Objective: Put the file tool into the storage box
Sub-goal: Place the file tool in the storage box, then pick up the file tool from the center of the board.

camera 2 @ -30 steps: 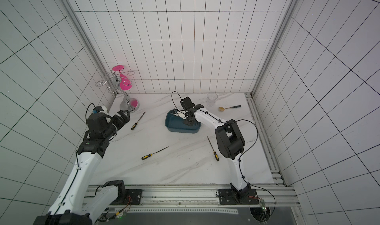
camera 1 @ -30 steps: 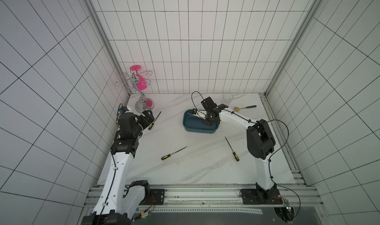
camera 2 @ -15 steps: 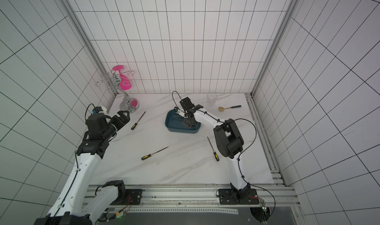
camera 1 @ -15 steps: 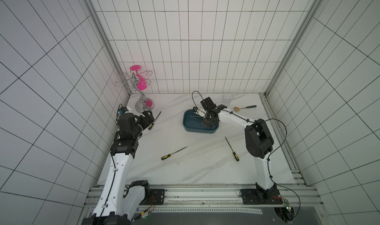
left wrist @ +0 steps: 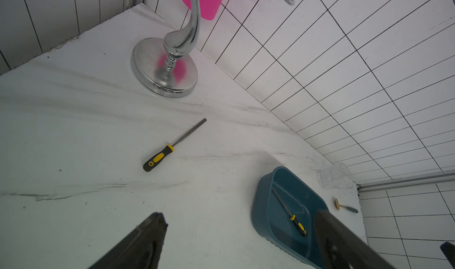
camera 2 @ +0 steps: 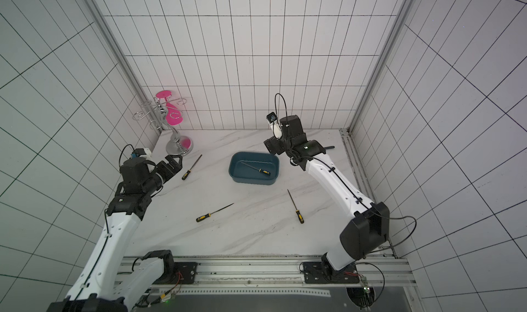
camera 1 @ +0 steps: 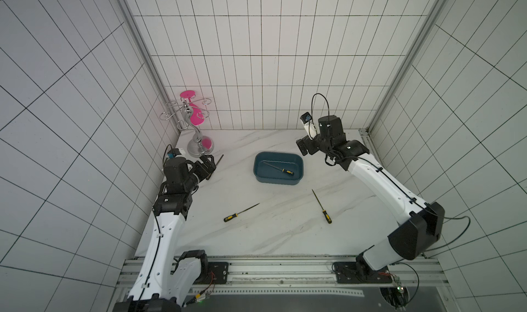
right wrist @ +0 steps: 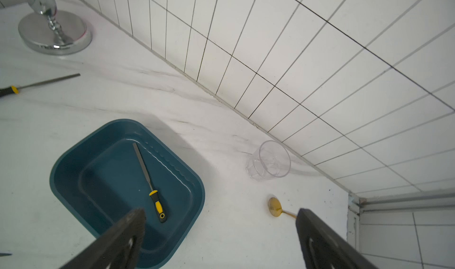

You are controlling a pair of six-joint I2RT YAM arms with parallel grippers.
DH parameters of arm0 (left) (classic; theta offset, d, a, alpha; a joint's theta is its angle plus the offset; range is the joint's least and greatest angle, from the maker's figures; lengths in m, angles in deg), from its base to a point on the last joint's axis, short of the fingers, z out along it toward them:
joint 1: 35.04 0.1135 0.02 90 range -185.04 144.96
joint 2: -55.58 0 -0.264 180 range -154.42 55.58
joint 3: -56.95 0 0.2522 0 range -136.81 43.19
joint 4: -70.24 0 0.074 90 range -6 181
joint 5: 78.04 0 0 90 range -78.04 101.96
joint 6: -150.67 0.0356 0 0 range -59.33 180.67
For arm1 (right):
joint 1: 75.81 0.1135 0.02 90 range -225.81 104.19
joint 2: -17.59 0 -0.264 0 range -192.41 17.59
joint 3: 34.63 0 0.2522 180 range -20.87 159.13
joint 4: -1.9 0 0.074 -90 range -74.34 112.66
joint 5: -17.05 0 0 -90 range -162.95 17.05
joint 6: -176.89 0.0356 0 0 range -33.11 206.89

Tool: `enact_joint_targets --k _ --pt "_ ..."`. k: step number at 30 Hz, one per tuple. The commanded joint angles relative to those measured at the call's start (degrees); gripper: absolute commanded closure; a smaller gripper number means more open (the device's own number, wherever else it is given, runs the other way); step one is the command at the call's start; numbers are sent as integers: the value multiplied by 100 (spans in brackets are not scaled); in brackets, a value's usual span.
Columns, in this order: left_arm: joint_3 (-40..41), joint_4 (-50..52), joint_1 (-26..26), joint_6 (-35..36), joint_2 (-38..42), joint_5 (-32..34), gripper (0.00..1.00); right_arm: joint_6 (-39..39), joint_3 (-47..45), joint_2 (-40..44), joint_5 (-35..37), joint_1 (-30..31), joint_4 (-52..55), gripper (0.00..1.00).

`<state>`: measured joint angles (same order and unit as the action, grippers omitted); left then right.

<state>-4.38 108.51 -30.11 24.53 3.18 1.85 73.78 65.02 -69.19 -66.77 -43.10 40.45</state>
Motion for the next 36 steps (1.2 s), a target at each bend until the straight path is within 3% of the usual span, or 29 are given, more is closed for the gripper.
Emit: enact_joint_targets --k 1,6,10,12,20,25,28,36 --pt "280 -83 -33 97 13 -51 2 1221 -599 456 -18 -163 512 1" --pt "540 -772 -55 -102 -420 -286 2 2079 -1046 697 777 -161 1272 1" --pt "-310 321 -438 421 -1148 223 3 2573 -1855 1170 1090 -168 1317 1" --pt "-366 456 -537 449 -1352 554 3 2755 -2189 1392 1156 -198 1325 1" --pt "356 -472 -528 204 -1242 135 3 3765 -3100 1658 160 -454 1387 1" --pt "747 -798 -504 307 -1040 460 2 3787 -3341 1552 -71 -454 1644 6" --pt "914 -975 -508 301 -924 558 2 3820 -3444 1583 74 -457 1867 6" --pt "1582 -1450 -495 305 -353 1103 2 4131 -3899 1563 -349 -467 2116 6"
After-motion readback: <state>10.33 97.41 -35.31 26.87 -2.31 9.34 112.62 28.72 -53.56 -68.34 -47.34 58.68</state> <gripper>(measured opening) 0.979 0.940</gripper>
